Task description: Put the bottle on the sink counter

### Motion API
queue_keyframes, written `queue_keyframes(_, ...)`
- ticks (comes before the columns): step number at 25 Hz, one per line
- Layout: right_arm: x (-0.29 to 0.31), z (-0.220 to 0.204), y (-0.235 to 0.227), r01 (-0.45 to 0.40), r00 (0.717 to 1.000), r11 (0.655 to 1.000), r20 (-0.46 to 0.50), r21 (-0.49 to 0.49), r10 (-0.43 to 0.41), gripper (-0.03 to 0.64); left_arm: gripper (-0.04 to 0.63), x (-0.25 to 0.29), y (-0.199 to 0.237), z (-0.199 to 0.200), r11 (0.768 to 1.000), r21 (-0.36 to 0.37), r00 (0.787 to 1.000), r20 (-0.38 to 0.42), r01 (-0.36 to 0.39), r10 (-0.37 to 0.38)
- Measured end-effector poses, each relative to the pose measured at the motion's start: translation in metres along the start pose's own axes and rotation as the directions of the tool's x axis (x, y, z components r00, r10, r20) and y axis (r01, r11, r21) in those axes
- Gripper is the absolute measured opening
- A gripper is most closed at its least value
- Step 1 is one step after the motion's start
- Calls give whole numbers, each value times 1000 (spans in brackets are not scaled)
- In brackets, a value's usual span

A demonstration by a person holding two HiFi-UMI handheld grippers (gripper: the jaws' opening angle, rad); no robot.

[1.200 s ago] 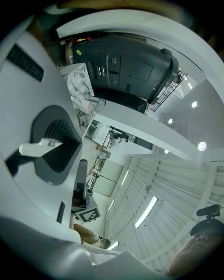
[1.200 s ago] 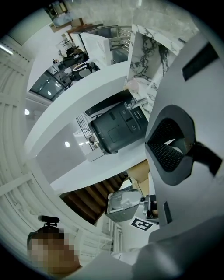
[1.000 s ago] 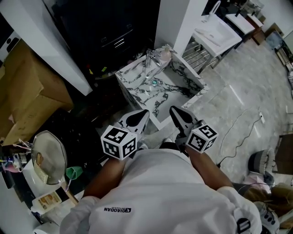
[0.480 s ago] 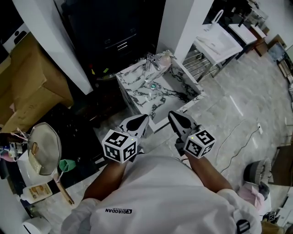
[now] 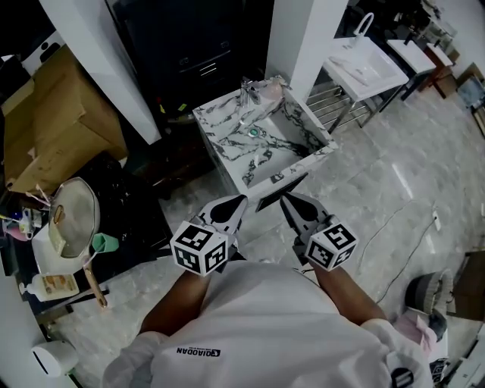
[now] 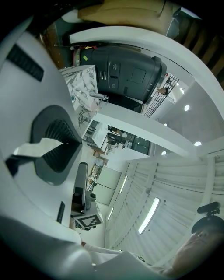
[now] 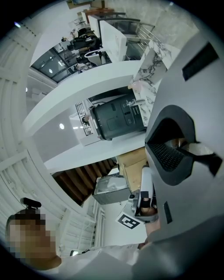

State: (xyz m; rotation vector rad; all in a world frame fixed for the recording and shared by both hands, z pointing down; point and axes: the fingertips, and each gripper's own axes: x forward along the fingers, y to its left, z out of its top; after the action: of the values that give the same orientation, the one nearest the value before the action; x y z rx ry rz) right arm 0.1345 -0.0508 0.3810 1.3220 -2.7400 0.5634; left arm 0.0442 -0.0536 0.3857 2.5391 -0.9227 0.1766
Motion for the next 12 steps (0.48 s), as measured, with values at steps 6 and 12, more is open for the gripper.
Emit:
queue_keyframes(6, -37, -23, 13, -30, 999, 999, -14, 26, 30, 40, 14, -15, -36, -21, 999, -4, 999, -5, -37, 37)
queue_keyframes(12, -55, -35, 24, -62, 998, 998, -1, 33, 62, 40, 14, -39, -51, -42, 995, -4, 995, -9, -97, 96)
